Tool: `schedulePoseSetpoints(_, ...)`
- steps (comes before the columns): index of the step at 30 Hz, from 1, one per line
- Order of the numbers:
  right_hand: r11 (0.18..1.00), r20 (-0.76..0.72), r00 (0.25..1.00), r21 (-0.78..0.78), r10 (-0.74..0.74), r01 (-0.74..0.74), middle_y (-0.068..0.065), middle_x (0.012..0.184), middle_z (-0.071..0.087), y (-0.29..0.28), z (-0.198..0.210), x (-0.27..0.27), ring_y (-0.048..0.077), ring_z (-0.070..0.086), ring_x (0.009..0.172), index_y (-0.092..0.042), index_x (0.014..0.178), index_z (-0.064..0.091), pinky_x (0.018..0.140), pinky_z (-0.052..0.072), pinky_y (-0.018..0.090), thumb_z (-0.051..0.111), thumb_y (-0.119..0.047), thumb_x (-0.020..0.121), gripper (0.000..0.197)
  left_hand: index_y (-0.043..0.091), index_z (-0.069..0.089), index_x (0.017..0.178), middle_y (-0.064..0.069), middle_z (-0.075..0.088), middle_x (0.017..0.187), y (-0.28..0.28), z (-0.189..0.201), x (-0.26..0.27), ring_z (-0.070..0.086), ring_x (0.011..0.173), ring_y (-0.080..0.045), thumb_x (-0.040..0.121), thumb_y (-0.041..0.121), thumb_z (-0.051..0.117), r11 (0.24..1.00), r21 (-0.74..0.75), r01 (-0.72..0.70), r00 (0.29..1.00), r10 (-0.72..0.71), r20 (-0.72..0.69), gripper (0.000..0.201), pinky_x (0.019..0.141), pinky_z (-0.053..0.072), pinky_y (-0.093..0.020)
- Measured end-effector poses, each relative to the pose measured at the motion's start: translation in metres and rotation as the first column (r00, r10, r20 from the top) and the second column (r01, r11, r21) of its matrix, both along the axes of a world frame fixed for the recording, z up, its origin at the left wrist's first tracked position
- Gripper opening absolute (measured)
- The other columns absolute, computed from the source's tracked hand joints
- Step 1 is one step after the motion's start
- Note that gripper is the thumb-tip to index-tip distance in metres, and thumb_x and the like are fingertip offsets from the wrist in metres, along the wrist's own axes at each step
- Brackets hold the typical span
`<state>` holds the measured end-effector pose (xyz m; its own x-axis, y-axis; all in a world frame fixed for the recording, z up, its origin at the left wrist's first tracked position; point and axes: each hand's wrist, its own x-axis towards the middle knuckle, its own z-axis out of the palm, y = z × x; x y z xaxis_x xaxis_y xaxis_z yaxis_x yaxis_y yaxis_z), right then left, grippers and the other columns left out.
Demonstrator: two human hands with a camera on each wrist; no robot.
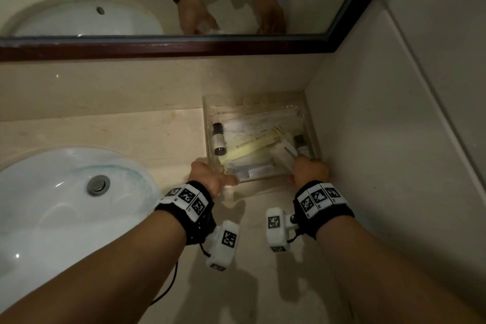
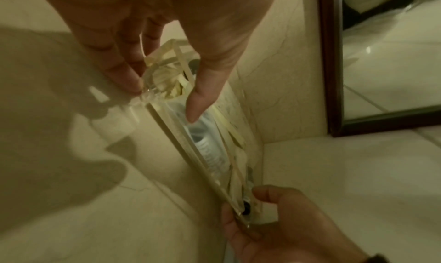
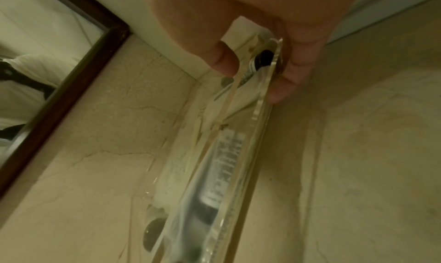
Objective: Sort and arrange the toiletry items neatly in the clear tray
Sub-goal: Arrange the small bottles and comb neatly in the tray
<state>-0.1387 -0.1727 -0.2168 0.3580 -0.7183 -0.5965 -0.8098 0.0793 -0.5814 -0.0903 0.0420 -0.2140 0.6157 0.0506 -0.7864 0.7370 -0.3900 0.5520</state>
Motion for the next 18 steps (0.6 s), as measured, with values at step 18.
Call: schedulePoseSetpoints(18, 0.999, -0.002, 0.999, 0.023, 0.038, -0.038, 0.020, 0.107, 0.070, -0.008, -0.004, 0.005, 0.034, 0.069, 0.100, 0.000, 0.106, 0.066, 0.087, 0.058, 0.046, 0.061, -0.037, 0.077, 0.047, 0.005, 0.067, 0.088, -0.010, 0.074, 0.074, -0.004, -0.014, 0.004, 0.075, 0.068, -0.024, 0.071, 0.017, 0.090, 0.997, 0.033, -0.075, 0.997, 0.074, 0.025, 0.031, 0.075, 0.063, -0.038)
